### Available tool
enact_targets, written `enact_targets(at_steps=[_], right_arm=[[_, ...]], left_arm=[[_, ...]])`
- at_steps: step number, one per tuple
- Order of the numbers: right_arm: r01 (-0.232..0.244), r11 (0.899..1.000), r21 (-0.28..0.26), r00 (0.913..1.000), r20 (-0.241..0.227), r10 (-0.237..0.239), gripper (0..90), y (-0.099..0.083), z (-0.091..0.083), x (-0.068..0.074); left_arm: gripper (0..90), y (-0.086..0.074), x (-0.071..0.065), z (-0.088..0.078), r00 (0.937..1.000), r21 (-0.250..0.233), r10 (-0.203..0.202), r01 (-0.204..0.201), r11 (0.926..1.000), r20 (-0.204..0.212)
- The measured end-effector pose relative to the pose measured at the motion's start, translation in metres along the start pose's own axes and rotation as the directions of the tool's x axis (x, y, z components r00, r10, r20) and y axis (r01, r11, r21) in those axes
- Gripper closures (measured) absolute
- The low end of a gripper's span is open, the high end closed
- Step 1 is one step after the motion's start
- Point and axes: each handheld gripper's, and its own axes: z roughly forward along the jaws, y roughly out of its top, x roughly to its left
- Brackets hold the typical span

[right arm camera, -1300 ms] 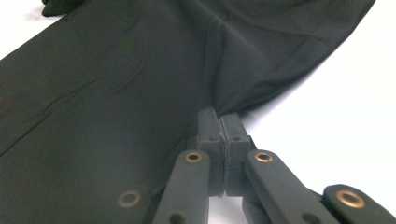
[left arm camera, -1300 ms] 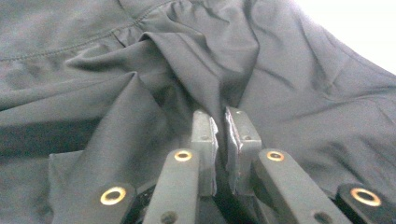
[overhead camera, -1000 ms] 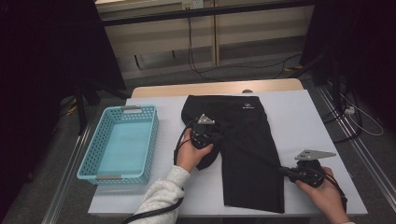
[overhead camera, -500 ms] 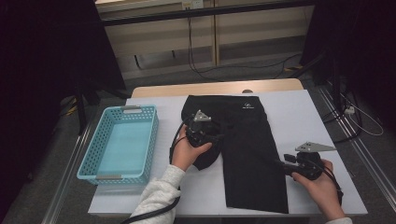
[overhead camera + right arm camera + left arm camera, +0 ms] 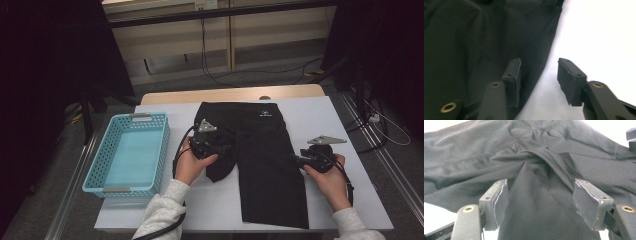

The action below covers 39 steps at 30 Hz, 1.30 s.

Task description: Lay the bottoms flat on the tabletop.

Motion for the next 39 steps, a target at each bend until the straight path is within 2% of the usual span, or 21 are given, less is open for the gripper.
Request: enact_targets(at_steps=[2, 4, 6, 7, 8, 11, 14, 17, 24, 27, 29, 33, 35, 39], right_arm=[[-0.007, 1.000, 0.026, 0.9998, -0.018, 0.007, 56.0, 0.000, 0.005, -0.001], [-0.005, 1.000, 0.028, 0.9998, -0.018, 0.005, 59.5, 0.001, 0.007, 0.001], [0.026, 0.999, 0.040, 0.9996, 0.005, -0.027, 69.3, 0.002, 0.008, 0.004], [0.028, 0.999, 0.042, 0.9995, 0.015, -0.029, 79.0, 0.003, 0.008, 0.004], [0.016, 0.999, 0.036, 0.9999, -0.001, -0.016, 84.9, 0.003, 0.008, 0.004], [0.006, 0.999, 0.033, 0.9999, -0.015, -0.005, 90.0, 0.003, 0.009, 0.001], [0.003, 0.999, 0.036, 0.9998, -0.018, -0.003, 90.0, 0.003, 0.008, -0.004], [-0.019, 0.999, 0.032, 0.9994, -0.030, 0.020, 90.0, 0.003, 0.008, -0.011], [-0.054, 0.998, 0.024, 0.9986, -0.002, 0.054, 90.0, 0.005, 0.006, -0.030], [-0.043, 0.998, 0.037, 0.9991, 0.004, 0.043, 90.0, 0.005, 0.006, -0.033], [-0.035, 0.999, 0.038, 0.9993, -0.011, 0.036, 84.5, 0.006, 0.006, -0.032], [-0.006, 1.000, 0.021, 0.9995, 0.032, 0.006, 69.4, 0.010, 0.006, -0.027], [-0.006, 1.000, 0.015, 0.9996, 0.026, 0.005, 69.1, 0.012, 0.008, -0.027], [-0.046, 0.999, -0.013, 0.9989, 0.014, 0.046, 66.7, 0.015, 0.016, -0.030]], left_arm=[[29.3, -0.002, 0.002, -0.003, 0.9999, -0.003, -0.015, 0.015, 0.9999, -0.004], [29.5, -0.004, 0.005, -0.007, 0.9998, 0.000, -0.007, 0.007, 1.0000, -0.020], [29.5, -0.005, 0.006, -0.009, 0.9997, 0.004, -0.011, 0.011, 0.9999, -0.023], [29.6, -0.006, 0.007, -0.010, 0.9998, 0.004, -0.010, 0.010, 0.9999, -0.020], [29.5, -0.006, 0.006, -0.010, 0.9997, 0.004, -0.012, 0.012, 0.9999, -0.019], [29.4, -0.008, 0.006, -0.011, 0.9997, 0.006, -0.010, 0.010, 0.9999, -0.023], [29.4, -0.009, 0.006, -0.011, 0.9996, 0.011, -0.003, 0.004, 0.9999, -0.027], [29.5, -0.010, 0.007, -0.010, 0.9996, 0.015, -0.006, 0.006, 0.9999, -0.027], [29.5, -0.010, 0.006, -0.009, 0.9998, 0.015, -0.010, 0.010, 0.9998, -0.018], [29.5, -0.009, 0.006, -0.009, 0.9997, 0.011, -0.016, 0.016, 0.9998, -0.016], [29.5, -0.010, 0.006, -0.009, 0.9998, 0.016, -0.012, 0.013, 0.9998, -0.018], [29.4, -0.010, 0.006, -0.008, 0.9997, 0.018, -0.007, 0.008, 0.9998, -0.023], [29.3, -0.010, 0.006, -0.009, 0.9996, 0.018, -0.005, 0.006, 0.9998, -0.026], [28.7, -0.010, 0.006, -0.009, 0.9996, 0.017, -0.007, 0.008, 0.9998, -0.027]])
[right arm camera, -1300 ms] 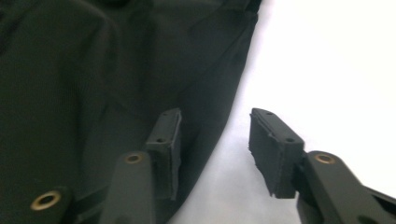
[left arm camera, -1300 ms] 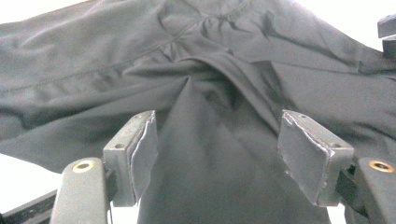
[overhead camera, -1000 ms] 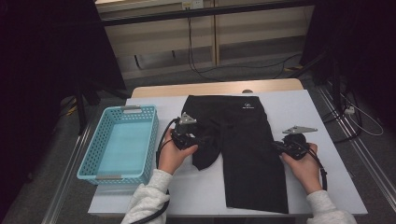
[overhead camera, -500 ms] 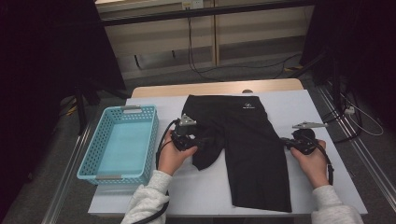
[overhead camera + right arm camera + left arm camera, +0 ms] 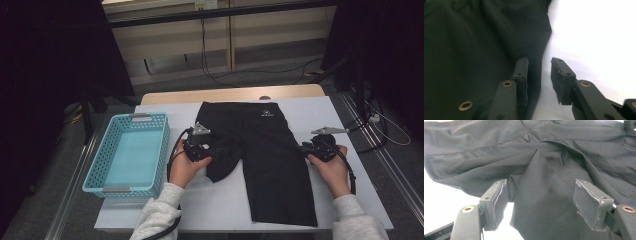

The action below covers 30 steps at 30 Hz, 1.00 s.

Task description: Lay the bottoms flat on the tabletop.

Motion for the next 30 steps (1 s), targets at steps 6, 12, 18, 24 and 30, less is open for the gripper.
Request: enact_targets(at_steps=[6, 12, 18, 24, 30], right_arm=[[0.011, 1.000, 0.027, 0.9997, -0.023, -0.010, 87.8, 0.006, 0.013, 0.000], [-0.017, 1.000, -0.003, 0.9998, 0.005, 0.017, 90.0, 0.013, 0.015, -0.012], [0.003, 1.000, 0.007, 0.9984, 0.057, -0.004, 86.6, 0.012, 0.018, -0.021], [-0.005, 0.999, 0.037, 0.9988, 0.049, 0.003, 65.2, 0.009, 0.009, -0.018], [-0.025, 0.998, 0.054, 0.9995, 0.019, 0.024, 64.0, -0.008, -0.012, -0.012]], left_arm=[[28.6, -0.001, 0.000, 0.000, 1.0000, 0.007, 0.008, -0.008, 0.9999, -0.003], [28.6, -0.001, -0.001, -0.003, 1.0000, 0.002, 0.006, -0.006, 1.0000, -0.004], [28.4, -0.001, -0.001, -0.004, 1.0000, 0.004, 0.006, -0.006, 1.0000, 0.000], [28.0, -0.003, -0.001, -0.005, 1.0000, 0.006, 0.004, -0.004, 1.0000, 0.001], [26.9, -0.004, 0.002, -0.005, 0.9999, 0.006, -0.013, 0.013, 0.9999, -0.010]])
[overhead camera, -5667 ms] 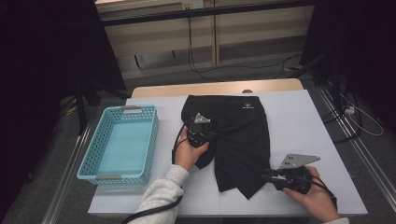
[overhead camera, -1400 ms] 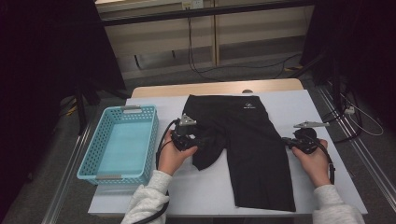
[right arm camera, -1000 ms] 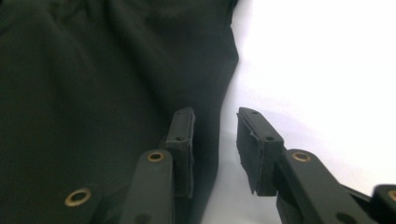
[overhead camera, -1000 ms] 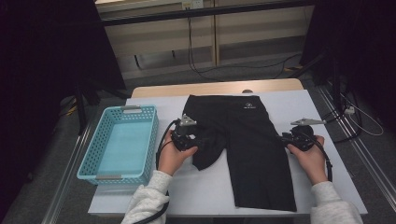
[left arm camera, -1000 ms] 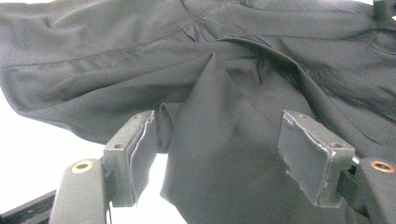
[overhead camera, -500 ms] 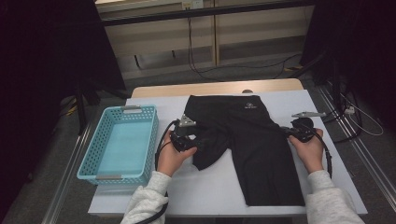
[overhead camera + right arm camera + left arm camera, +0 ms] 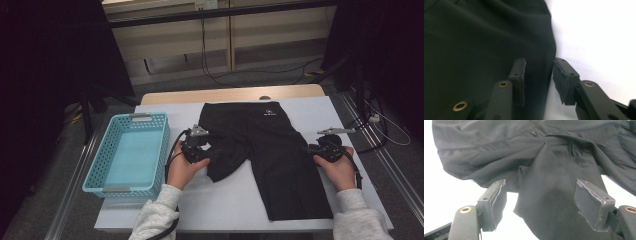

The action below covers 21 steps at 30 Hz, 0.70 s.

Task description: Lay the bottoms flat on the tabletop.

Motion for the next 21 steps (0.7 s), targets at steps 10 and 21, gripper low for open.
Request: enact_targets(at_steps=[10, 21], right_arm=[[0.017, 0.999, 0.027, 0.9921, -0.125, -0.013, 89.1, -0.017, -0.015, 0.019], [0.010, 1.000, -0.006, 0.9983, -0.058, -0.011, 67.3, -0.023, -0.025, 0.012]], left_arm=[[26.9, -0.003, 0.000, 0.006, 0.9999, 0.019, -0.009, 0.009, 0.9998, 0.011], [26.7, -0.004, -0.001, 0.007, 0.9998, 0.029, -0.010, 0.009, 0.9995, 0.020]])
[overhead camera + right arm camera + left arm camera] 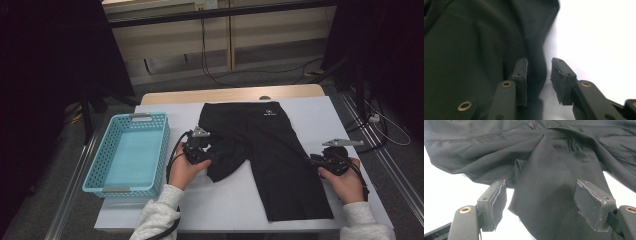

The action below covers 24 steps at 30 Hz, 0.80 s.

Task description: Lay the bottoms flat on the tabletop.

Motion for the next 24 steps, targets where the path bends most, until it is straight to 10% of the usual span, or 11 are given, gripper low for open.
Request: enact_targets(at_steps=[5, 8, 10, 13, 19, 24], right_arm=[[0.013, 1.000, 0.002, 0.9984, -0.056, -0.013, 89.8, -0.002, 0.005, -0.003], [0.053, 0.999, -0.010, 0.9977, 0.041, -0.053, 89.9, 0.002, 0.005, -0.009], [0.005, 0.999, -0.042, 0.9999, 0.014, -0.004, 85.8, 0.002, 0.004, -0.014], [0.070, 0.997, -0.038, 0.9950, 0.075, -0.067, 70.8, 0.000, 0.002, -0.008], [0.153, 0.984, -0.093, 0.9873, 0.058, -0.148, 53.3, 0.011, -0.005, 0.031], [0.229, 0.970, -0.080, 0.9669, -0.095, -0.237, 53.5, 0.009, 0.004, 0.083]], left_arm=[[26.8, -0.001, 0.000, 0.000, 1.0000, -0.001, 0.000, 0.000, 1.0000, 0.006], [26.7, 0.000, 0.000, -0.001, 1.0000, 0.001, 0.006, -0.006, 1.0000, 0.003], [26.7, 0.000, 0.000, -0.003, 1.0000, 0.005, 0.010, -0.010, 0.9999, 0.002], [26.6, 0.000, 0.001, -0.004, 1.0000, -0.003, 0.004, -0.004, 1.0000, -0.005], [26.1, 0.001, -0.004, -0.008, 0.9997, -0.006, 0.023, -0.023, 0.9997, 0.000], [25.9, -0.001, -0.004, -0.011, 0.9997, -0.001, 0.025, -0.025, 0.9997, 0.002]])
